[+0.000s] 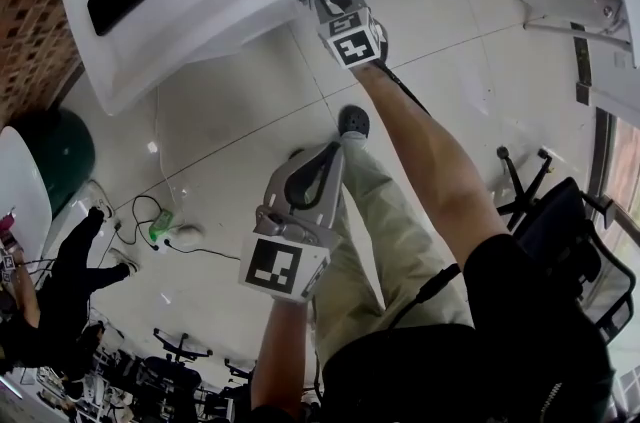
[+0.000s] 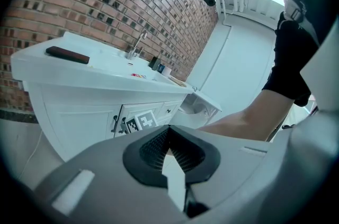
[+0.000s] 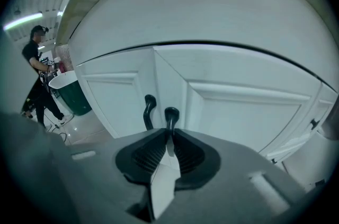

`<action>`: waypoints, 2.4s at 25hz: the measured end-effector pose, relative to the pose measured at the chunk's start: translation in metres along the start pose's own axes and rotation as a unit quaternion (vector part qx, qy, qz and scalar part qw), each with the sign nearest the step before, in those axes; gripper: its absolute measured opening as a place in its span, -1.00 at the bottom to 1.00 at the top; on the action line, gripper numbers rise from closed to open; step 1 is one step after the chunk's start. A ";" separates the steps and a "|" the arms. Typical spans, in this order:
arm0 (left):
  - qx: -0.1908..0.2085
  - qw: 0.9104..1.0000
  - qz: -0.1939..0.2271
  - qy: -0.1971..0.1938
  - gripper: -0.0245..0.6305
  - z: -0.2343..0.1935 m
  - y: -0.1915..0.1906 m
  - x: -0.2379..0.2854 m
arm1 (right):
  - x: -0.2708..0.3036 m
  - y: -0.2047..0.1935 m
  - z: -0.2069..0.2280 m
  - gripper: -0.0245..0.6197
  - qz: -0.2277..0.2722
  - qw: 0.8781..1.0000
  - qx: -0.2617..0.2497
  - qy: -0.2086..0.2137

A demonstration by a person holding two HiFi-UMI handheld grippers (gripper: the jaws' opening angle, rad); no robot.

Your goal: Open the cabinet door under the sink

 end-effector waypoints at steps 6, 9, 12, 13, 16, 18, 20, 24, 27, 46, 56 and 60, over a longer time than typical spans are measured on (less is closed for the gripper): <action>0.006 1.000 0.000 -0.010 -0.88 0.012 -0.002 -0.006 | -0.024 -0.023 -0.002 -0.83 0.001 1.000 -0.004 0.004; 0.012 1.000 -0.005 -0.018 -0.88 0.018 -0.005 -0.006 | -0.036 -0.036 -0.004 -0.83 0.003 1.000 -0.003 0.003; 0.019 0.999 -0.016 -0.026 -0.88 0.024 -0.008 -0.008 | -0.045 -0.046 -0.003 -0.83 0.004 1.000 0.003 0.005; 0.021 0.999 -0.018 -0.029 -0.88 0.026 -0.009 -0.008 | -0.047 -0.049 -0.002 -0.83 0.004 1.000 0.005 0.006; 0.025 0.999 -0.025 -0.038 -0.88 0.032 -0.011 -0.009 | -0.054 -0.054 -0.002 -0.82 0.000 1.000 0.010 0.008; 0.028 0.998 -0.028 -0.044 -0.88 0.036 -0.012 -0.008 | -0.057 -0.056 -0.001 -0.82 0.000 1.000 0.011 0.008; 0.031 0.998 -0.031 -0.051 -0.88 0.040 -0.014 -0.006 | -0.061 -0.059 0.001 -0.82 0.000 1.000 0.012 0.008; 0.036 0.996 -0.042 -0.064 -0.88 0.048 -0.019 -0.002 | -0.069 -0.066 0.004 -0.82 0.000 1.000 0.015 0.006; 0.039 0.995 -0.048 -0.073 -0.88 0.051 -0.022 -0.001 | -0.075 -0.070 0.004 -0.82 -0.001 1.000 0.020 0.003; 0.073 0.987 -0.081 -0.118 -0.88 0.067 -0.017 0.015 | -0.103 -0.096 0.014 -0.83 -0.007 0.998 0.062 -0.008; 0.084 0.983 -0.096 -0.134 -0.88 0.081 -0.022 0.018 | -0.115 -0.103 0.020 -0.83 -0.010 0.997 0.073 -0.011; 0.084 0.982 -0.096 -0.137 -0.88 0.083 -0.022 0.021 | -0.124 -0.112 0.027 -0.83 -0.011 0.997 0.079 -0.021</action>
Point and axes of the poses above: the fingertips, and each gripper's own axes: x forward along the fingers, z to its right, y out of its top, the point moved 7 cm from there along -x, backward along the fingers, and after that the axes turned 2 degrees about -y, right-handed, at the moved point
